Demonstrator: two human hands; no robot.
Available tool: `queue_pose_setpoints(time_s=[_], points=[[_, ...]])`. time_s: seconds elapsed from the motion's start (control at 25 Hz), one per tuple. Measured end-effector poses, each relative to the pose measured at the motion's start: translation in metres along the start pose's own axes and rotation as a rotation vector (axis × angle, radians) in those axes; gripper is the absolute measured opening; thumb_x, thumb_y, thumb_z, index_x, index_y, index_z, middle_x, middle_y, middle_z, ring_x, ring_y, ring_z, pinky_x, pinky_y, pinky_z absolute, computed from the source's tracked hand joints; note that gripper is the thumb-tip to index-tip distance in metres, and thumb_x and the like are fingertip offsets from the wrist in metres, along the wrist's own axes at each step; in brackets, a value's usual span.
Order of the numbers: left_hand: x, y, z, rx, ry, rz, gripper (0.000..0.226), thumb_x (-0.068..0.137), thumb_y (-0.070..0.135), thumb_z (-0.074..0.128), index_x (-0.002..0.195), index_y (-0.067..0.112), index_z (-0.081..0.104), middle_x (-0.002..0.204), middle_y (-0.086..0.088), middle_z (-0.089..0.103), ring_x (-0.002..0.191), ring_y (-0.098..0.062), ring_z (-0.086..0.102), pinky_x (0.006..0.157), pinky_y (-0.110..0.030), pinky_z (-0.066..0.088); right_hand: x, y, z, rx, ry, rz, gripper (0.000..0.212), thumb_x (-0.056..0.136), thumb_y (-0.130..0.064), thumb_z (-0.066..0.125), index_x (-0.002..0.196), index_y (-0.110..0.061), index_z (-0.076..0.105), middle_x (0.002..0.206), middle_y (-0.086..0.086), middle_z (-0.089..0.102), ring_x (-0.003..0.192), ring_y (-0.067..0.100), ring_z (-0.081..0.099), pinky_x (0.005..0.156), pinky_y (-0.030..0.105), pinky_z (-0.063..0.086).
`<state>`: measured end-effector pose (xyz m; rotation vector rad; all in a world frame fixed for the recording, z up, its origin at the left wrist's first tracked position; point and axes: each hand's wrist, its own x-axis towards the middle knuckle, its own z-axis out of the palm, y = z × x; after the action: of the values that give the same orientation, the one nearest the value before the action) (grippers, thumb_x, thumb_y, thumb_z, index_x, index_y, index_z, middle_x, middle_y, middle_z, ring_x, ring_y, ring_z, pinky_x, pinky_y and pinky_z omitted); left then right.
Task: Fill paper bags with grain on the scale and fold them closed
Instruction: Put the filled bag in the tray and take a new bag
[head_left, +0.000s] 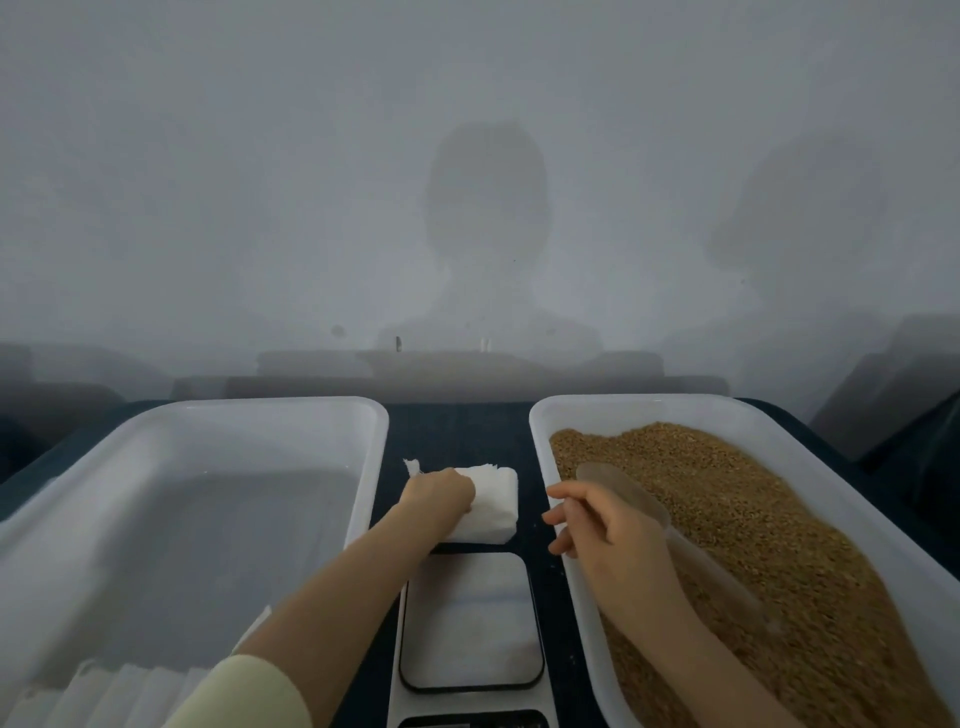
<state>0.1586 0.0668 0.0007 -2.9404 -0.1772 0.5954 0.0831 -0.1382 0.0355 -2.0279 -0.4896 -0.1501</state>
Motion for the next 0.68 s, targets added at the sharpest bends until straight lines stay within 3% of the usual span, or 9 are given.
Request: queue_pose_setpoints(time_s=[0.08, 0.2, 0.32, 0.44, 0.52, 0.6, 0.68], points=[[-0.005, 0.001, 0.002, 0.049, 0.003, 0.033, 0.035, 0.096, 0.009, 0.048, 0.13, 0.007, 0.05, 0.133, -0.013, 0.049, 0.124, -0.033, 0.047, 0.104, -0.045, 0.036, 0.001, -0.002, 0.001, -0.007, 0.01, -0.014, 0.022, 0.096, -0.014, 0.048, 0.097, -0.034, 0.058, 0.082, -0.012, 0.066, 0.069, 0.001, 0.065, 0.068, 0.023, 0.056], [-0.016, -0.001, 0.003, -0.047, 0.205, 0.03, 0.024, 0.094, 0.0, 0.043, 0.115, -0.002, 0.056, 0.117, -0.018, 0.059, 0.108, -0.032, 0.058, 0.085, -0.037, 0.047, 0.0, -0.004, 0.0, -0.022, 0.013, -0.006, 0.021, 0.096, -0.014, 0.048, 0.099, -0.032, 0.058, 0.083, -0.011, 0.066, 0.069, 0.0, 0.065, 0.068, 0.019, 0.055], [-0.031, -0.011, -0.011, -0.408, 0.495, -0.087, 0.021, 0.098, 0.006, 0.04, 0.102, -0.001, 0.059, 0.099, -0.014, 0.065, 0.091, -0.028, 0.063, 0.067, -0.031, 0.044, -0.002, -0.004, -0.001, -0.019, 0.006, 0.034, 0.019, 0.097, -0.016, 0.047, 0.102, -0.028, 0.059, 0.085, -0.01, 0.066, 0.071, 0.0, 0.064, 0.066, 0.014, 0.052], [-0.053, -0.021, -0.02, -0.963, 0.672, -0.183, 0.023, 0.101, 0.018, 0.041, 0.099, 0.001, 0.056, 0.083, -0.004, 0.058, 0.082, -0.024, 0.06, 0.062, -0.027, 0.041, -0.001, -0.004, -0.001, -0.034, -0.008, 0.061, 0.019, 0.097, -0.016, 0.046, 0.104, -0.027, 0.06, 0.087, -0.011, 0.065, 0.074, -0.002, 0.064, 0.064, 0.012, 0.051], [-0.076, -0.018, -0.018, -1.524, 0.59, -0.138, 0.021, 0.099, 0.017, 0.045, 0.099, 0.003, 0.06, 0.086, -0.006, 0.065, 0.083, -0.023, 0.064, 0.07, -0.036, 0.055, 0.002, -0.005, 0.002, -0.026, -0.048, 0.081, 0.019, 0.097, -0.015, 0.047, 0.105, -0.022, 0.062, 0.088, -0.008, 0.066, 0.075, 0.0, 0.065, 0.066, 0.013, 0.052], [-0.101, -0.01, -0.01, -2.033, 0.384, -0.001, 0.018, 0.099, 0.01, 0.047, 0.107, 0.002, 0.061, 0.097, -0.013, 0.071, 0.091, -0.027, 0.069, 0.076, -0.04, 0.058, 0.004, -0.007, 0.008, 0.176, -0.174, 0.188, 0.019, 0.097, -0.017, 0.049, 0.107, -0.011, 0.064, 0.088, 0.001, 0.069, 0.077, 0.008, 0.069, 0.066, 0.019, 0.056], [-0.121, -0.002, 0.002, -2.236, 0.236, 0.114, 0.019, 0.098, 0.009, 0.046, 0.112, 0.002, 0.059, 0.102, -0.012, 0.072, 0.094, -0.027, 0.07, 0.072, -0.036, 0.059, 0.002, -0.014, 0.014, 0.531, -0.367, 0.387, 0.023, 0.096, -0.02, 0.052, 0.103, -0.004, 0.066, 0.092, 0.011, 0.071, 0.083, 0.022, 0.071, 0.066, 0.031, 0.058]])
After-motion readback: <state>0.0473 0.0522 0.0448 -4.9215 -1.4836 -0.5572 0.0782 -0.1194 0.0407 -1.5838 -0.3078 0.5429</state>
